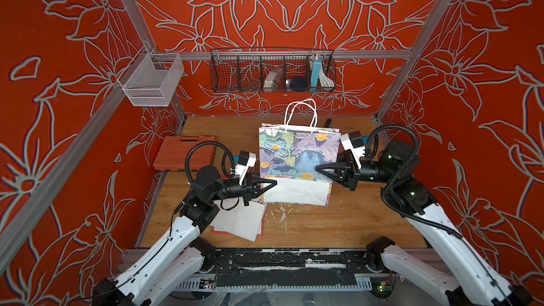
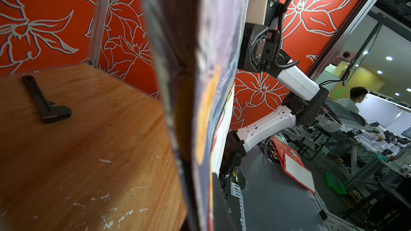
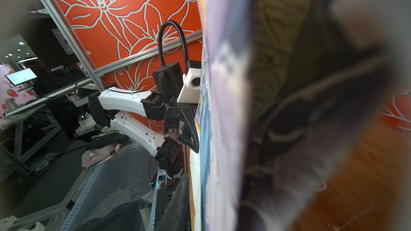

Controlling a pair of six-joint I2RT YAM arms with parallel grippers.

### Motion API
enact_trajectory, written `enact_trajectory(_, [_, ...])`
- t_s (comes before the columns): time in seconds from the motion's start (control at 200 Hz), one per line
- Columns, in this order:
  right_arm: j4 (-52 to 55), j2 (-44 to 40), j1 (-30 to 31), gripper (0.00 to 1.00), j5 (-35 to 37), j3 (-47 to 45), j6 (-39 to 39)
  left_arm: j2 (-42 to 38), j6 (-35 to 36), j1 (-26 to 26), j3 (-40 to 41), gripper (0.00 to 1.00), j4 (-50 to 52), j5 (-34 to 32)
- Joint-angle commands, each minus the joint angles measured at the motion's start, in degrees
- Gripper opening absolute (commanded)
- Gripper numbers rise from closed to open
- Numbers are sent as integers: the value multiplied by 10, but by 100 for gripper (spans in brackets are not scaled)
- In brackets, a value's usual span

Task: Put away the paper bag
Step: Press the paper bag.

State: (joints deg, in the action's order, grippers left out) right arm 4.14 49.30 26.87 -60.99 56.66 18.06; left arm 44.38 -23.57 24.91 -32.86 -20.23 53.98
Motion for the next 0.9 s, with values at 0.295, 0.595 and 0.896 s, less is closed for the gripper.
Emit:
enact_trajectory(0.295, [-16,3,-4,40,20,34,-7,-23,39,-1,34,0,49,10])
enact_trajectory(0.595, [-20,12,-5,11,22,56,-11,-40,50,0,50,0,68,11])
enact_trajectory(0.896, [-21,10,-6,0,28,60,-18,-43,59,0,55,0,63,13])
